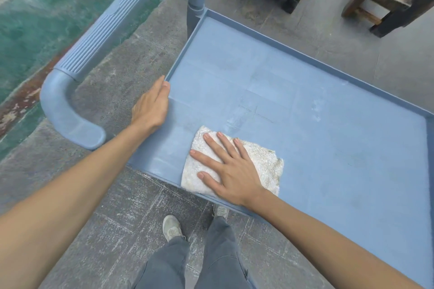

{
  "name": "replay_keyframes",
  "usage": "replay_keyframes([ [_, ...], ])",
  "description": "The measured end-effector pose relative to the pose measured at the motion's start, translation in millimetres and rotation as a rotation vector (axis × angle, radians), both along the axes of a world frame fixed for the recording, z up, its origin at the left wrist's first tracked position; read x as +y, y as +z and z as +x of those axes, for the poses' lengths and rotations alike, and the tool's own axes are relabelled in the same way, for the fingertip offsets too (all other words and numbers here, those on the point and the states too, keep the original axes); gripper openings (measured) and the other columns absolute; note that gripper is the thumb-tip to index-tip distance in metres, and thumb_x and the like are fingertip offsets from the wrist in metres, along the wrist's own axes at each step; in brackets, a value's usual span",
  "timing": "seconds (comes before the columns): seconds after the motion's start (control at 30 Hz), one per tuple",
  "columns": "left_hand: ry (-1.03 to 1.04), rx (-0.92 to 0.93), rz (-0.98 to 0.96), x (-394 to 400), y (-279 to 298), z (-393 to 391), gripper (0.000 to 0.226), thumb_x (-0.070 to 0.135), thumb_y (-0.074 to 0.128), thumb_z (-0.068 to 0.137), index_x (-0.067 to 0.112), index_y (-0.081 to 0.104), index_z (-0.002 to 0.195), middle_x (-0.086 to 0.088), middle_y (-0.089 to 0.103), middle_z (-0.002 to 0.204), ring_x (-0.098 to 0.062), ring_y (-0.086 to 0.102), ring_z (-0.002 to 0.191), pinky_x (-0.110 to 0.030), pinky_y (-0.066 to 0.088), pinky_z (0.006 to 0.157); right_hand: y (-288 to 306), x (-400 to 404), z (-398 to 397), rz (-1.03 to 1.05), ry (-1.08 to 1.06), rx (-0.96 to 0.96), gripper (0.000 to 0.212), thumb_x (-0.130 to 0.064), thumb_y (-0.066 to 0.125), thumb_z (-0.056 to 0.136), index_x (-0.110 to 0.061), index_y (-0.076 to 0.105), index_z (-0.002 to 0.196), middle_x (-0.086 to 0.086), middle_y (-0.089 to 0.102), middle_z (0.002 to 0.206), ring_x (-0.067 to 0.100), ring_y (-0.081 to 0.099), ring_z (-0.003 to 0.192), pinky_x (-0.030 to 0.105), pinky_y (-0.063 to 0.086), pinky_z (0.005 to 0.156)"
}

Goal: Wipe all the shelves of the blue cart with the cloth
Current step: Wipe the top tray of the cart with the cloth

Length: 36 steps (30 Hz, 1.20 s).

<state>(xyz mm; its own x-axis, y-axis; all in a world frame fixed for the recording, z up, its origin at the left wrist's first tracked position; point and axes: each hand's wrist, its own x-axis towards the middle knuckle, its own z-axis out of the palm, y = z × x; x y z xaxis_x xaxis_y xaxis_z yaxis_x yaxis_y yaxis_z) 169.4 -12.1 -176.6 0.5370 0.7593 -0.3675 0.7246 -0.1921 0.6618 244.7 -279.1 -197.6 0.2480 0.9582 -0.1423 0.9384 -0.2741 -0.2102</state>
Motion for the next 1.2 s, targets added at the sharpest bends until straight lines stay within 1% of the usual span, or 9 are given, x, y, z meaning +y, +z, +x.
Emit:
replay_keyframes([
  [0.1, 0.011, -0.026, 0.019, -1, 0, -1, 0.074, 0.068, 0.011, 0.090, 0.038, 0.029, 0.156, 0.010, 0.034, 0.162, -0.026, 0.035, 0.147, -0.045, 0.022, 0.120, -5, 17, 7, 0.032, -0.029, 0.016, 0.052, -0.065, 0.028, 0.105, -0.057, 0.025, 0.157, -0.012, 0.012, 0.173, 0.021, 0.005, 0.161, 0.050, 0.009, 0.128],
  [0.23, 0.001, 0.011, 0.042, -5, 2, -1, 0.067, 0.066, 0.015, 0.093, 0.042, 0.028, 0.154, 0.001, 0.044, 0.157, -0.032, 0.043, 0.141, -0.047, 0.029, 0.114, -11, 53, 28, 0.089, -0.084, 0.027, 0.053, -0.065, 0.029, 0.104, -0.056, 0.025, 0.157, -0.012, 0.016, 0.172, 0.020, 0.010, 0.161, 0.047, 0.010, 0.128],
  [0.4, -0.084, 0.048, 0.196, -3, 0, -1, 0.052, 0.041, 0.034, 0.104, 0.032, 0.029, 0.155, -0.008, 0.053, 0.149, -0.041, 0.055, 0.126, -0.050, 0.043, 0.100, -11, 128, 84, 0.087, -0.165, 0.057, 0.055, -0.065, 0.027, 0.103, -0.057, 0.019, 0.157, -0.012, 0.014, 0.173, 0.018, 0.007, 0.161, 0.049, 0.008, 0.128],
  [0.53, -0.093, 0.056, 0.246, -1, -4, -1, 0.052, 0.024, 0.038, 0.104, 0.030, 0.029, 0.155, -0.014, 0.058, 0.141, -0.044, 0.058, 0.118, -0.051, 0.045, 0.092, -7, 187, 141, 0.062, -0.197, 0.068, 0.057, -0.067, 0.021, 0.102, -0.056, 0.016, 0.158, -0.010, 0.010, 0.174, 0.021, 0.003, 0.161, 0.051, 0.005, 0.128],
  [0.7, -0.026, -0.005, 0.136, 6, -8, 0, 0.051, 0.019, 0.038, 0.106, 0.032, 0.036, 0.155, -0.015, 0.069, 0.122, -0.040, 0.059, 0.118, -0.048, 0.045, 0.099, -2, 239, 187, 0.056, -0.274, 0.091, 0.063, -0.068, 0.017, 0.101, -0.050, 0.013, 0.161, -0.010, 0.008, 0.174, 0.025, -0.005, 0.161, 0.052, 0.000, 0.128],
  [0.87, -0.025, -0.061, 0.059, 9, -6, -1, 0.048, 0.022, 0.039, 0.107, 0.032, 0.039, 0.154, 0.001, 0.057, 0.146, -0.027, 0.051, 0.137, -0.039, 0.036, 0.114, 3, 261, 211, 0.069, -0.305, 0.087, 0.067, -0.068, 0.014, 0.101, -0.044, 0.012, 0.163, -0.010, 0.007, 0.174, 0.024, -0.008, 0.160, 0.052, 0.000, 0.128],
  [1.0, -0.032, -0.127, -0.017, 12, -6, -2, 0.046, 0.022, 0.041, 0.108, 0.028, 0.042, 0.154, 0.007, 0.048, 0.154, -0.016, 0.042, 0.144, -0.034, 0.031, 0.119, 3, 258, 204, 0.063, -0.302, 0.070, 0.071, -0.064, 0.013, 0.103, -0.032, 0.007, 0.166, -0.009, 0.003, 0.174, 0.020, -0.002, 0.161, 0.049, -0.001, 0.129],
  [1.13, 0.104, -0.273, -0.208, 14, -4, 0, 0.042, 0.020, 0.045, 0.107, 0.023, 0.050, 0.149, 0.008, 0.048, 0.153, 0.002, 0.038, 0.138, -0.016, 0.024, 0.113, 1, 254, 190, 0.040, -0.305, 0.045, 0.071, -0.062, 0.014, 0.103, -0.031, 0.007, 0.166, -0.005, 0.002, 0.175, 0.022, -0.001, 0.161, 0.049, -0.002, 0.129],
  [1.2, 0.200, -0.319, -0.296, 14, -4, 4, 0.039, 0.023, 0.044, 0.107, 0.024, 0.055, 0.144, 0.007, 0.052, 0.149, -0.003, 0.042, 0.138, -0.025, 0.024, 0.120, -1, 249, 178, 0.033, -0.305, 0.036, 0.070, -0.061, 0.015, 0.104, -0.031, 0.007, 0.166, -0.004, 0.001, 0.175, 0.023, -0.001, 0.161, 0.049, -0.001, 0.129],
])
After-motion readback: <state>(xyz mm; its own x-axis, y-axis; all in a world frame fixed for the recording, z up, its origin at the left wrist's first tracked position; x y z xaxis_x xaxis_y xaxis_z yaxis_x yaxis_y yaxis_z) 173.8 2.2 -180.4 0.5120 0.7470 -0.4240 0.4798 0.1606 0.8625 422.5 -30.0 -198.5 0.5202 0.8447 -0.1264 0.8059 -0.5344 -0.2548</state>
